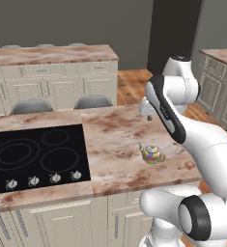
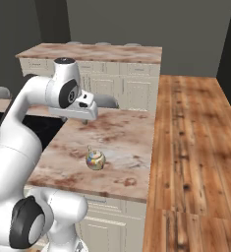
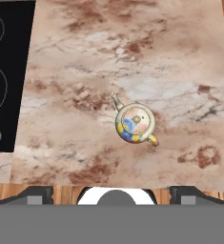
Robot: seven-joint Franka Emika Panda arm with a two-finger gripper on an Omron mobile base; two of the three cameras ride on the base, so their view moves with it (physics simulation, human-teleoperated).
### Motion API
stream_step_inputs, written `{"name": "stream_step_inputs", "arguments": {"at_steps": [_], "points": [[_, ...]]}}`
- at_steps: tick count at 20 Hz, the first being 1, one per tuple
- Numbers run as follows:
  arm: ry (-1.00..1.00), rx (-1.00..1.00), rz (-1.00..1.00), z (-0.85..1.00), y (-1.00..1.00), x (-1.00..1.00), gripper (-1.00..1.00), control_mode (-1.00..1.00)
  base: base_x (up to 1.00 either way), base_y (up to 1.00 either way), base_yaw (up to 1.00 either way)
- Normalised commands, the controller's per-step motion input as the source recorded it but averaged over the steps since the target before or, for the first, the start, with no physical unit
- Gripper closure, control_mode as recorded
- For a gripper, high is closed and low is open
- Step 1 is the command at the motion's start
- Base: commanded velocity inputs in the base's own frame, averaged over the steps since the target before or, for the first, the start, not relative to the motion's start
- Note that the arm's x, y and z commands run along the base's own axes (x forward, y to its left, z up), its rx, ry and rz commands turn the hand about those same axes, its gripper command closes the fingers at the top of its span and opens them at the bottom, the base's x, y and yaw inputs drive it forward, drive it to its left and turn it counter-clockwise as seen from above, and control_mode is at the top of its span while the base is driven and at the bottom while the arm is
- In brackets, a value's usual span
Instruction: Pick the teapot and tupperware and place them in the sink. Then turn on the water.
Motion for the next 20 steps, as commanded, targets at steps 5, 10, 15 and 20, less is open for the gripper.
{"name": "stream_step_inputs", "arguments": {"at_steps": [5,10,15,20], "points": [[0.00,0.00,0.00,0.00,0.00,-0.28,-1.00,-1.00,0.00,0.00,0.00],[0.00,0.00,0.00,0.00,-0.12,-0.53,-1.00,-1.00,0.00,0.00,0.00],[0.00,0.00,0.00,0.00,-0.11,-0.52,-1.00,-1.00,0.00,0.00,0.00],[0.00,0.00,0.00,0.00,-0.02,-0.22,-1.00,-1.00,0.00,0.00,0.00]]}}
